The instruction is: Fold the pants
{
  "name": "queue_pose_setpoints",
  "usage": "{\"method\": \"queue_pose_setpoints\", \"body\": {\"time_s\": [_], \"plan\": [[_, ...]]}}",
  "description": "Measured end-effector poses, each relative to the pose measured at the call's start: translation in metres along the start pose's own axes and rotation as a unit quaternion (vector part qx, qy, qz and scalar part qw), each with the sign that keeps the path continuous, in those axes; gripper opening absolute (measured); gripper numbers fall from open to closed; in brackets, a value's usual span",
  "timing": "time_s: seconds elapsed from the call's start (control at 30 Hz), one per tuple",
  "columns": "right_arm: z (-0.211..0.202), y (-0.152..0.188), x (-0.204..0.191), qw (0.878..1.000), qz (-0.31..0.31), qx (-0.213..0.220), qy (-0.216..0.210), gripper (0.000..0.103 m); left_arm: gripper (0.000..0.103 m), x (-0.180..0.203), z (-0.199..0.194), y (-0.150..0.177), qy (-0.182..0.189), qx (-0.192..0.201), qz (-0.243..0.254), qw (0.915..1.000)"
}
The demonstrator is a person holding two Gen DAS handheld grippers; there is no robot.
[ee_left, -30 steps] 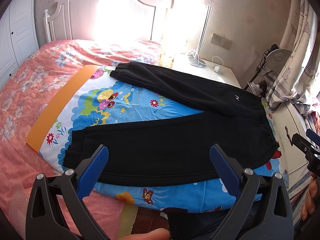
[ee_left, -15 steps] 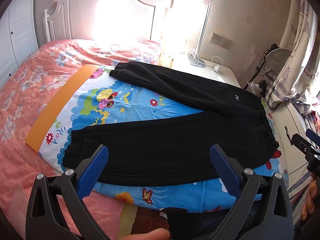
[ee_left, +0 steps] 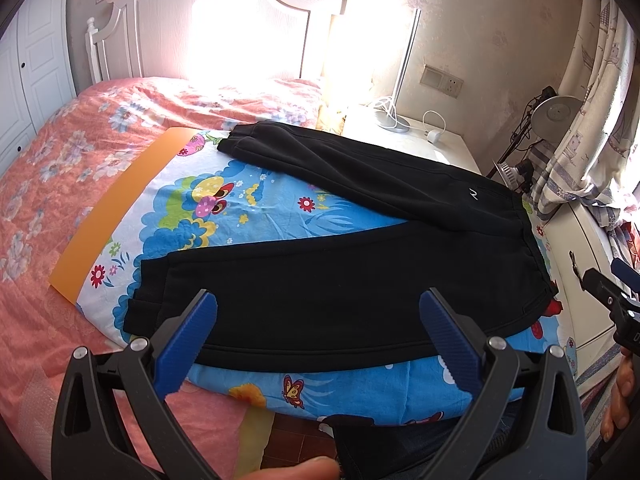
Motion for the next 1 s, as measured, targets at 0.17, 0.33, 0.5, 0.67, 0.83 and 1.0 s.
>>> {"method": "queue_pose_setpoints", "body": {"time_s": [0.17,0.33,0.5,0.67,0.83,1.0], "plan": [[0.027,0.02,0.0,0.996,0.001,-0.033,-0.088,0.097,0.101,0.007,0.009,0.002,0.013,0.016,0.001,0.9998],[0.11,0.049,0.057,0.987,0.029,-0.075,-0.136,0.098,0.101,0.043,0.067,0.019,0.082,-0.03,0.031,0.9957],[0.215,0.018,0.186,0.991,0.015,-0.102,-0.083,0.098,0.101,0.089,0.14,0.053,0.111,-0.119,0.059,0.985],[0.321,-0.037,0.288,0.985,-0.038,-0.17,0.013,0.098,0.101,0.105,0.186,0.07,0.108,-0.139,0.056,0.9828],[0.41,-0.066,0.317,0.971,-0.093,-0.219,-0.014,0.097,0.09,0.083,0.2,0.067,0.089,-0.156,0.008,0.9837],[0.472,-0.072,0.317,0.961,-0.11,-0.245,-0.062,0.097,0.078,0.026,0.198,0.06,0.064,-0.161,-0.089,0.9808]]}}
Point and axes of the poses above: each gripper's, at about its wrist camera, not at the fingertips, and z roughly the way its jaws point, x to its right, y to its underside, the point moved 4 cm from there along z, roughly the way its jaws point, and after that the axes turned 11 degrees about -z, right-handed, at the moved point
